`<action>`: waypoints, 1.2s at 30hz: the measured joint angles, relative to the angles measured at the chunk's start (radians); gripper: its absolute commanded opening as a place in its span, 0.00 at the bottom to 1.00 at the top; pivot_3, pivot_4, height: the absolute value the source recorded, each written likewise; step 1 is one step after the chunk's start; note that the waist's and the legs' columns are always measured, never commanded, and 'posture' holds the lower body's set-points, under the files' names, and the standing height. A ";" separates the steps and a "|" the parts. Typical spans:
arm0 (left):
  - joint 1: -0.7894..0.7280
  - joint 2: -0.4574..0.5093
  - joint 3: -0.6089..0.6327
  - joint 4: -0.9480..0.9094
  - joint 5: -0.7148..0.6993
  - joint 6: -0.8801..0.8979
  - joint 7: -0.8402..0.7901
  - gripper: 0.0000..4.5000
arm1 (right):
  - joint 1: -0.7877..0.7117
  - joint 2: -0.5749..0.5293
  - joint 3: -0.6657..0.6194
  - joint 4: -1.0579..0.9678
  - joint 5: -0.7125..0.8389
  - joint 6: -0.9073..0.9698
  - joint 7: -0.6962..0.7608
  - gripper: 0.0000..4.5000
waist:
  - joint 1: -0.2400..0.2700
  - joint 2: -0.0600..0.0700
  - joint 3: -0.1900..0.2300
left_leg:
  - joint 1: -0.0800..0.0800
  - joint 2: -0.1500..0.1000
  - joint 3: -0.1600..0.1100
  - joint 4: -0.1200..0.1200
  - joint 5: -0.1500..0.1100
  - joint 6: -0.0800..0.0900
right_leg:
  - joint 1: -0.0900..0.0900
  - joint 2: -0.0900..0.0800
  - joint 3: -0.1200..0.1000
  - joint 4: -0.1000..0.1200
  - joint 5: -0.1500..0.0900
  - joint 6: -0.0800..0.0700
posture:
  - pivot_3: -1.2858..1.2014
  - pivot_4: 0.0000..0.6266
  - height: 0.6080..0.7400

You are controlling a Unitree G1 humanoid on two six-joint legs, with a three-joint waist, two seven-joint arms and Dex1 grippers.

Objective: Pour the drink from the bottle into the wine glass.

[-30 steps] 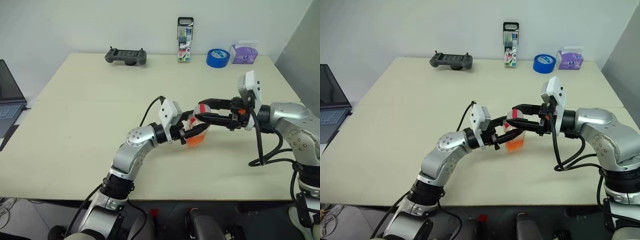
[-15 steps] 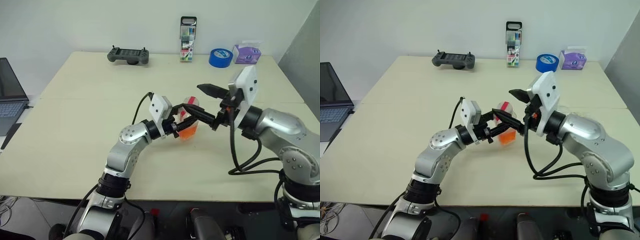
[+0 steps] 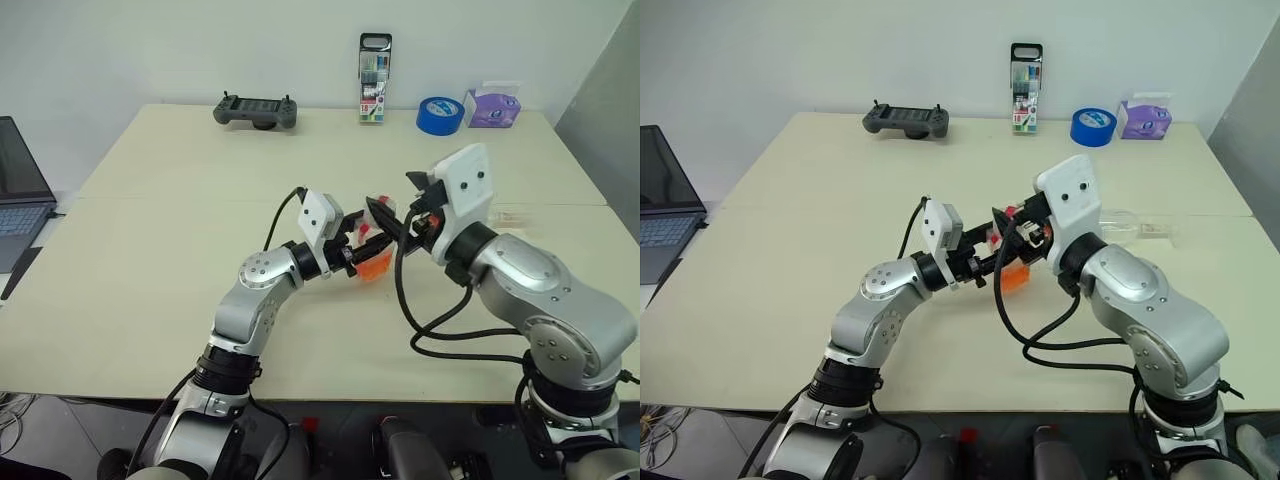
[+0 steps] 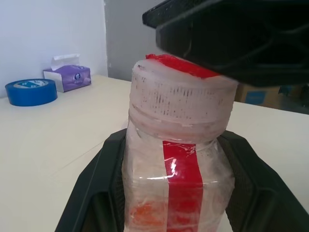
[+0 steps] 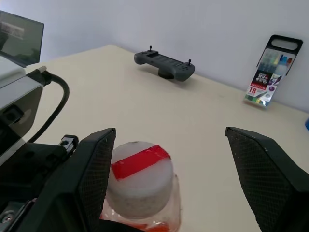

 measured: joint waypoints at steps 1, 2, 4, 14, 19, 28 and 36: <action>0.000 0.000 0.000 0.000 0.000 0.000 0.000 0.48 | -0.001 0.005 0.000 0.000 -0.001 0.001 0.000 0.86 | 0.000 0.000 0.000 | 0.000 0.000 0.000 0.000 0.000 0.000 | 0.000 0.000 0.000 0.000 0.000 0.000 | 0.52 0.24 1.00; 0.000 0.000 0.000 0.001 0.000 0.000 -0.001 0.48 | -0.004 0.011 0.000 0.000 -0.003 0.004 0.000 0.86 | 0.000 0.000 0.000 | 0.000 0.000 0.000 0.000 0.000 0.000 | 0.000 0.000 0.000 0.000 0.000 0.000 | 0.52 0.24 1.00; -0.001 0.000 0.000 0.002 0.000 0.000 -0.002 0.48 | -0.011 0.028 0.001 0.000 -0.006 0.010 0.001 0.86 | -0.001 0.000 0.000 | 0.000 0.000 0.000 0.000 0.000 0.000 | 0.000 0.000 0.000 0.000 0.000 0.000 | 0.52 0.24 1.00; -0.002 -0.001 0.000 0.005 0.000 0.000 -0.002 0.48 | -0.013 0.114 0.035 0.010 -0.033 0.091 -0.036 0.86 | -0.001 0.000 0.000 | 0.000 0.000 0.000 0.000 0.000 0.000 | 0.000 0.000 0.000 0.000 0.000 0.000 | 0.52 0.24 1.00; -0.001 -0.001 0.000 0.005 0.000 0.000 0.001 0.48 | -0.012 0.145 0.033 0.012 -0.069 0.102 -0.063 0.86 | -0.002 0.000 0.000 | 0.000 0.000 0.000 0.000 0.000 0.000 | 0.000 0.000 0.000 0.000 0.000 0.000 | 0.52 0.24 1.00; -0.001 -0.001 0.001 0.005 0.001 0.000 0.002 0.48 | -0.011 0.181 0.037 0.087 -0.149 0.033 -0.082 0.86 | -0.002 0.000 0.000 | 0.000 0.000 0.000 0.000 0.000 0.000 | 0.000 0.000 0.000 0.000 0.000 0.000 | 0.52 0.24 1.00; -0.001 -0.002 -0.008 0.006 0.002 0.000 -0.003 0.48 | 0.026 0.191 0.033 0.067 -0.168 0.015 -0.077 0.86 | -0.002 0.000 0.000 | 0.000 0.000 0.000 0.000 0.000 0.000 | -0.001 0.000 0.000 0.000 0.000 0.000 | 0.52 0.24 1.00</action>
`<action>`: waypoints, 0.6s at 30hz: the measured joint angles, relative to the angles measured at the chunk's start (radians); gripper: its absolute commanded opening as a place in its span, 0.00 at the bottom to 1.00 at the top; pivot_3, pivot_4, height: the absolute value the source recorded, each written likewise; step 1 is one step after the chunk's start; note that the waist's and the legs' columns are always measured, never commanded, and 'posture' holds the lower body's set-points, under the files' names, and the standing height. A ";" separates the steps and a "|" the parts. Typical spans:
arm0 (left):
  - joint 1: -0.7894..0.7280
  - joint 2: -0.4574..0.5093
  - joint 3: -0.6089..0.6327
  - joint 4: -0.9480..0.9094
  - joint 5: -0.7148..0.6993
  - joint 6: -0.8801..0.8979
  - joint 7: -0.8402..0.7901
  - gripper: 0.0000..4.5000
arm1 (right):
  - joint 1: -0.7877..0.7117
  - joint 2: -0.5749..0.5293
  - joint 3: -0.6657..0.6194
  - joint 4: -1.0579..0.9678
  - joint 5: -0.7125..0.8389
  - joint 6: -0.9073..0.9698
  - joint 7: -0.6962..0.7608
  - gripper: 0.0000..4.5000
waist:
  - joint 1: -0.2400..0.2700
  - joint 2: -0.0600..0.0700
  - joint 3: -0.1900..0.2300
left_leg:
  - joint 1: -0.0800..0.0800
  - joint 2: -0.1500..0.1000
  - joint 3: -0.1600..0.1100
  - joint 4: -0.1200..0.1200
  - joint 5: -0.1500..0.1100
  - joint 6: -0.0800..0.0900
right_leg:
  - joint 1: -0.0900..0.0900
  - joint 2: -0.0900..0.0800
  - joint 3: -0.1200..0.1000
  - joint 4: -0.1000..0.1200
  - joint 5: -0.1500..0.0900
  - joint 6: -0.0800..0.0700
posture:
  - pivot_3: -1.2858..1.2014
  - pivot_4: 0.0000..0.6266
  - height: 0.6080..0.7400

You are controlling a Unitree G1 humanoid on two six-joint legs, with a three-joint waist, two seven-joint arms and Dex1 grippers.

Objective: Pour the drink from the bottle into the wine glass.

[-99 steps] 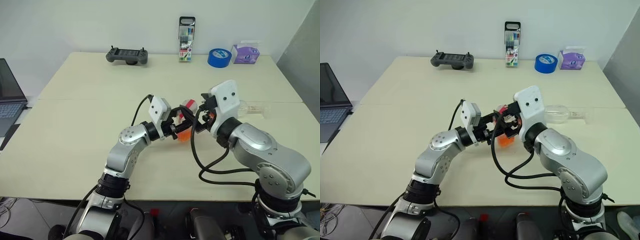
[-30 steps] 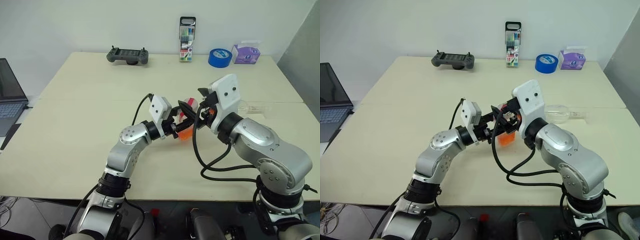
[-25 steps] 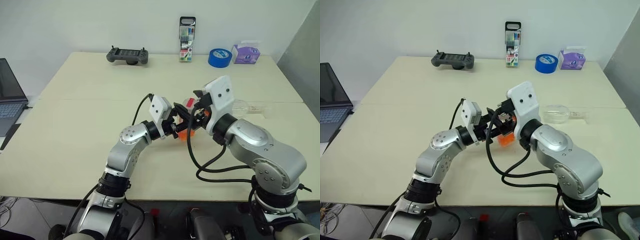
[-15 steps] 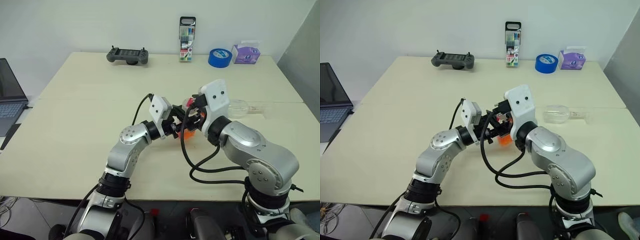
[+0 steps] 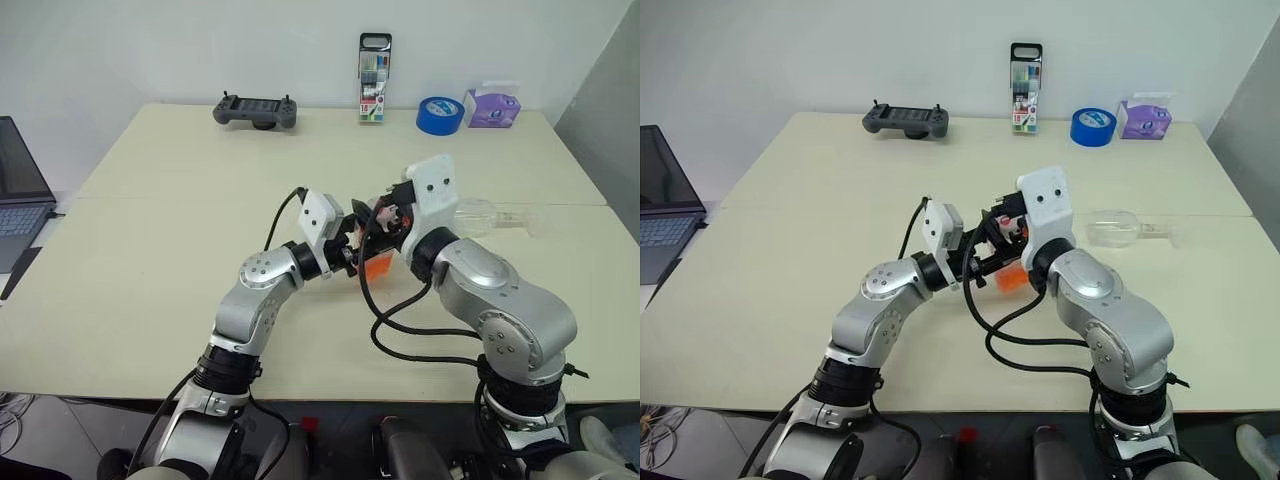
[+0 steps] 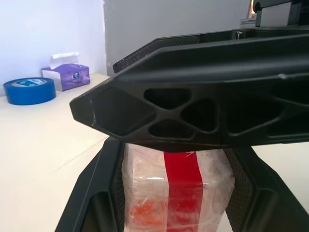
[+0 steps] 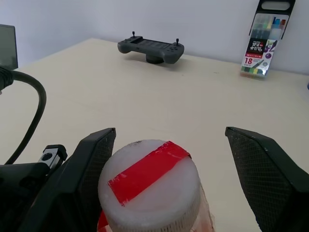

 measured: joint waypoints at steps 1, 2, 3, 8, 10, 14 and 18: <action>0.000 -0.001 -0.005 0.000 0.000 0.000 -0.003 0.48 | 0.009 -0.003 -0.005 -0.011 0.001 0.001 0.004 0.86 | 0.000 0.000 0.000 | 0.000 0.000 0.000 0.000 0.000 0.000 | 0.000 0.000 0.000 0.000 0.000 0.000 | 0.52 0.24 1.00; 0.000 -0.002 -0.007 0.000 0.000 0.000 -0.006 0.48 | 0.017 -0.005 -0.010 -0.020 0.003 0.002 0.009 0.86 | 0.000 0.000 0.000 | 0.000 0.000 0.000 0.000 0.000 0.000 | 0.000 0.000 0.000 0.000 0.000 0.000 | 0.52 0.24 1.00; 0.000 -0.005 -0.009 0.000 0.000 0.000 -0.009 0.48 | 0.033 -0.007 -0.021 -0.037 0.008 0.002 0.019 0.86 | 0.000 0.000 0.000 | 0.000 0.000 0.000 0.000 0.000 0.000 | 0.000 0.000 0.000 0.000 0.000 0.000 | 0.52 0.24 1.00; -0.002 -0.008 -0.009 0.006 0.002 0.000 -0.010 0.48 | 0.082 -0.027 -0.045 -0.095 0.025 0.010 0.046 0.86 | 0.000 0.000 0.000 | 0.000 0.000 0.000 0.000 0.000 0.000 | 0.000 0.000 0.000 0.000 0.000 0.000 | 0.52 0.24 1.00; -0.003 -0.008 -0.009 0.008 0.002 0.000 -0.010 0.48 | 0.089 -0.040 -0.049 -0.111 0.029 0.016 0.056 0.86 | 0.000 0.000 0.000 | 0.000 0.000 0.000 0.000 0.000 0.000 | 0.000 0.001 0.000 0.001 0.000 0.000 | 0.52 0.24 1.00; -0.011 -0.007 -0.009 0.010 0.002 0.000 -0.012 0.48 | 0.104 -0.052 -0.073 -0.140 0.048 0.024 0.074 0.86 | 0.000 0.000 0.000 | 0.000 0.000 0.000 0.000 0.000 0.000 | 0.000 0.001 0.000 0.000 0.000 0.000 | 0.52 0.24 1.00; -0.013 -0.004 -0.004 0.012 0.002 -0.001 -0.013 0.48 | 0.125 -0.060 -0.091 -0.162 0.069 0.023 0.096 0.86 | 0.000 0.000 0.000 | 0.000 0.000 0.000 0.000 0.000 0.000 | 0.000 0.001 0.000 0.000 0.000 0.000 | 0.52 0.24 1.00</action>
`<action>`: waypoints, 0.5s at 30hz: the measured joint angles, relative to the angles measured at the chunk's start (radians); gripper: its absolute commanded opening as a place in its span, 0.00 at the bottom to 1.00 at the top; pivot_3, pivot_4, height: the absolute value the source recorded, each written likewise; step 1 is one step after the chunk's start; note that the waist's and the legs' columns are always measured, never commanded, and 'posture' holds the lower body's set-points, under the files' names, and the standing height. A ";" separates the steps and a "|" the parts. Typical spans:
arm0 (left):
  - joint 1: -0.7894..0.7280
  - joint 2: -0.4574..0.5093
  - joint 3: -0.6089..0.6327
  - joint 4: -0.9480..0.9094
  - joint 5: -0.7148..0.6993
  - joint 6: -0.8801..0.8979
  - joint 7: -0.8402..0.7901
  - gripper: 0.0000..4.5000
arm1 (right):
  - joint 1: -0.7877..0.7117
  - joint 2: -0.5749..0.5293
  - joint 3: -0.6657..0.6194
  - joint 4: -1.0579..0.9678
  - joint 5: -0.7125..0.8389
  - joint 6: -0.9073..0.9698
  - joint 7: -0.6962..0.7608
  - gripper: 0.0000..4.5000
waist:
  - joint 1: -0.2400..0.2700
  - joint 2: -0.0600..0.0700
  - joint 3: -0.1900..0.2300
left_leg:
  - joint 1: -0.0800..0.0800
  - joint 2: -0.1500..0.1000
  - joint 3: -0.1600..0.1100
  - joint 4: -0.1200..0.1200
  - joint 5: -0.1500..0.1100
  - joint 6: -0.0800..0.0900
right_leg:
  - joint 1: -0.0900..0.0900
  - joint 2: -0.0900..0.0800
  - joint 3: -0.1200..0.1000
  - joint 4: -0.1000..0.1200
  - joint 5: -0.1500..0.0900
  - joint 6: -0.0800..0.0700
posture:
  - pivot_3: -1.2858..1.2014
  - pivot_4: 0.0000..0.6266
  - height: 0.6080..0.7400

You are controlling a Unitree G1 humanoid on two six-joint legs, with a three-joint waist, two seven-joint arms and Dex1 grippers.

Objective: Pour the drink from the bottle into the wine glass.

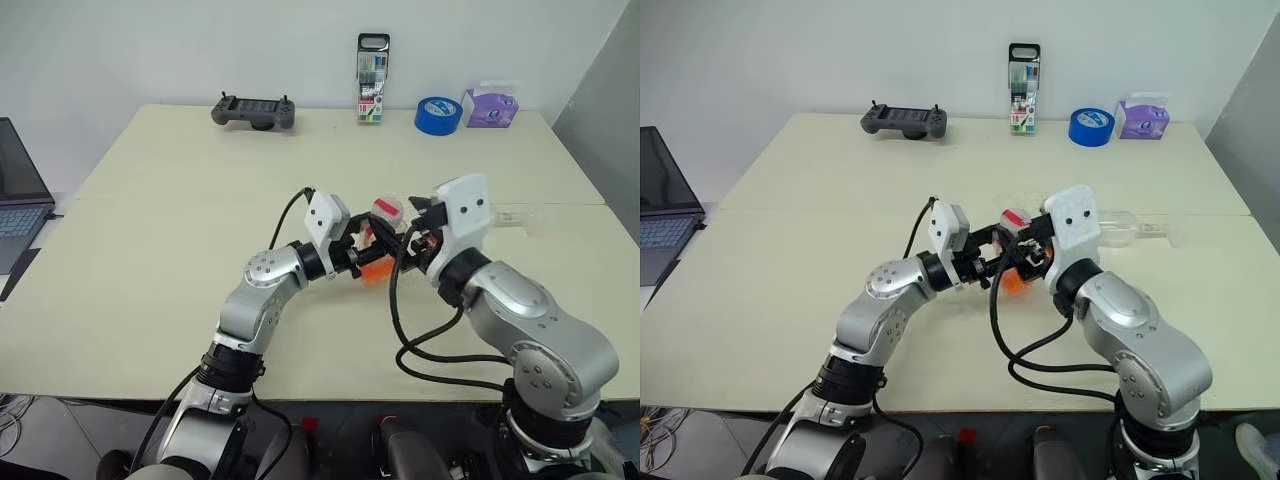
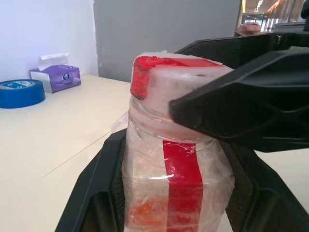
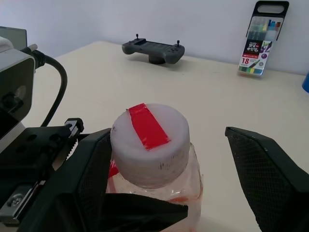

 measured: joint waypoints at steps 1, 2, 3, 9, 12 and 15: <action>0.000 0.001 0.004 0.000 0.000 -0.001 0.000 0.48 | 0.005 0.000 -0.009 -0.006 0.007 0.000 0.009 0.86 | 0.000 0.000 0.000 | 0.000 0.000 0.000 0.000 0.000 0.000 | 0.000 0.000 0.000 0.000 0.000 0.000 | 0.52 0.24 1.00; 0.000 0.003 0.009 0.001 0.000 -0.001 0.000 0.48 | 0.007 -0.001 -0.018 -0.013 0.016 -0.001 0.016 0.86 | 0.000 0.000 0.000 | 0.000 0.000 0.000 0.000 0.000 0.000 | 0.000 0.000 0.000 0.000 0.000 0.000 | 0.52 0.24 1.00; 0.000 0.004 0.013 0.001 0.000 -0.001 0.000 0.48 | 0.007 -0.004 -0.024 -0.017 0.024 -0.002 0.021 0.86 | 0.000 0.000 0.000 | 0.000 0.000 0.000 0.000 0.000 0.000 | 0.000 0.000 0.000 0.000 0.000 0.000 | 0.52 0.24 1.00; 0.000 0.006 0.016 0.002 0.001 -0.002 0.000 0.48 | 0.027 -0.033 -0.035 -0.040 0.095 -0.005 0.097 0.86 | 0.000 0.000 0.000 | 0.000 0.000 0.000 0.000 0.000 0.000 | 0.000 0.000 0.000 0.000 0.000 0.000 | 0.52 0.24 1.00; 0.000 0.006 0.016 0.011 0.003 -0.003 0.000 0.48 | 0.025 -0.032 -0.037 -0.048 0.116 -0.017 0.106 0.86 | 0.000 0.000 0.000 | 0.000 0.000 0.000 0.000 0.000 0.000 | 0.000 0.000 0.000 0.000 0.000 0.000 | 0.52 0.24 1.00; 0.000 0.006 0.016 0.019 0.004 -0.003 0.000 0.48 | -0.004 -0.022 -0.020 -0.043 0.104 -0.022 0.081 0.86 | 0.000 0.000 0.000 | 0.000 0.000 0.000 0.000 0.000 0.000 | 0.000 0.000 0.000 0.000 0.000 0.000 | 0.52 0.24 1.00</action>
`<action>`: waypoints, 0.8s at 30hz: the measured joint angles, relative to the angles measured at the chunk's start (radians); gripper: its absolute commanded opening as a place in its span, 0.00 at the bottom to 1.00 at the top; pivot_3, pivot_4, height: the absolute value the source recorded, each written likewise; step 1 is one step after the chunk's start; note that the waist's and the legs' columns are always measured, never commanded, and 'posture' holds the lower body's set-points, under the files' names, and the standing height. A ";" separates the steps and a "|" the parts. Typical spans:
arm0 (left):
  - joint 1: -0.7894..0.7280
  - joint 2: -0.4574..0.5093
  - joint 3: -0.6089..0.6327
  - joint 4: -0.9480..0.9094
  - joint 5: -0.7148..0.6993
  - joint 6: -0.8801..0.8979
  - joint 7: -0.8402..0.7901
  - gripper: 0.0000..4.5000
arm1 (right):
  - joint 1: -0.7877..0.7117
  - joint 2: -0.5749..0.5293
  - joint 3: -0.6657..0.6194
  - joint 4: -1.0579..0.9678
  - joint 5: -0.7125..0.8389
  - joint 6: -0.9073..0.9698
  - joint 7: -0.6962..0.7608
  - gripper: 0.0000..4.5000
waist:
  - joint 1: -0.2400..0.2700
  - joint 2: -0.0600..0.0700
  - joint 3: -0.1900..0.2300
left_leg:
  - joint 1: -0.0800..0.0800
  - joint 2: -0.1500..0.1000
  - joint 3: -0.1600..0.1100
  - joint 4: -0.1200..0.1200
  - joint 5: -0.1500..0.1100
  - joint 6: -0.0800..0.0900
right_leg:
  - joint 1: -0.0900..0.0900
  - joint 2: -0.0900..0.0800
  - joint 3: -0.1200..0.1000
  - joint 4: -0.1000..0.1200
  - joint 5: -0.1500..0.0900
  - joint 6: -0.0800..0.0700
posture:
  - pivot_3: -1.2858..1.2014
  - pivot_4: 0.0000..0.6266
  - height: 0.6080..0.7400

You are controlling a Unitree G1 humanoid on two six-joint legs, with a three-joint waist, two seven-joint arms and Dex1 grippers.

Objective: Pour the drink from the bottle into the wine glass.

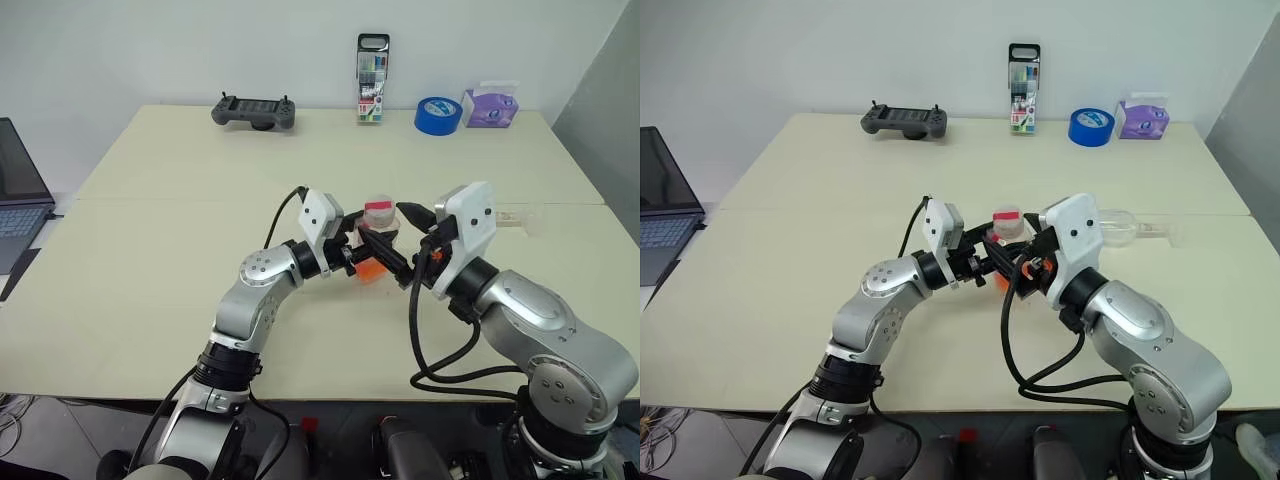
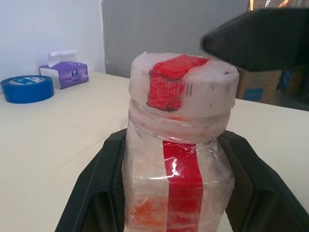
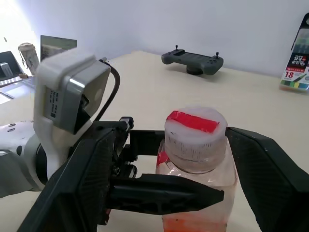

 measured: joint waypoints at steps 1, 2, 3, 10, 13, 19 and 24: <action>0.000 -0.001 0.000 0.000 0.000 0.000 0.000 0.48 | -0.018 0.008 0.011 0.005 -0.016 -0.003 -0.021 0.86 | 0.000 0.000 0.000 | 0.000 0.000 0.000 0.000 0.000 0.000 | 0.000 0.000 0.000 0.000 0.000 0.000 | 0.52 0.24 1.00; 0.000 -0.001 0.000 0.000 0.000 -0.001 0.000 0.48 | -0.036 0.018 0.021 0.015 -0.034 -0.004 -0.042 0.86 | 0.000 0.000 0.000 | 0.000 0.000 0.000 0.000 0.000 0.000 | 0.000 0.000 0.000 0.000 0.000 0.000 | 0.52 0.24 1.00; 0.000 0.000 0.000 0.000 0.000 -0.001 0.000 0.48 | -0.054 0.030 0.035 0.031 -0.051 -0.005 -0.065 0.86 | 0.000 0.000 0.000 | 0.000 0.000 0.000 0.000 0.000 0.000 | 0.000 0.000 0.000 0.000 0.000 0.000 | 0.52 0.24 1.00; 0.000 -0.001 0.000 0.000 0.001 -0.001 0.002 0.48 | -0.086 0.072 0.132 0.113 -0.134 -0.004 -0.141 0.86 | 0.000 0.000 0.000 | 0.000 0.000 0.000 0.000 0.000 0.000 | 0.000 0.000 0.000 -0.001 0.000 0.000 | 0.52 0.24 1.00; 0.000 -0.001 0.000 0.000 0.001 -0.001 0.003 0.48 | -0.100 0.077 0.154 0.138 -0.163 -0.004 -0.156 0.86 | 0.000 0.000 0.000 | 0.000 0.000 0.000 0.000 0.000 0.000 | 0.000 -0.001 0.000 0.000 0.000 0.000 | 0.52 0.24 1.00; 0.001 -0.002 0.000 0.000 0.001 -0.001 0.005 0.48 | -0.131 0.093 0.164 0.206 -0.223 -0.009 -0.168 0.86 | 0.000 0.000 0.000 | 0.000 0.000 0.000 0.000 0.000 0.000 | 0.000 0.000 0.000 0.000 0.000 0.000 | 0.52 0.24 1.00; 0.006 -0.002 0.000 0.000 0.007 -0.001 0.011 0.48 | -0.146 0.108 0.159 0.227 -0.251 -0.010 -0.180 0.86 | 0.000 0.000 0.000 | 0.000 0.000 0.000 0.000 0.000 0.000 | 0.000 0.000 0.000 0.000 0.000 0.000 | 0.52 0.24 1.00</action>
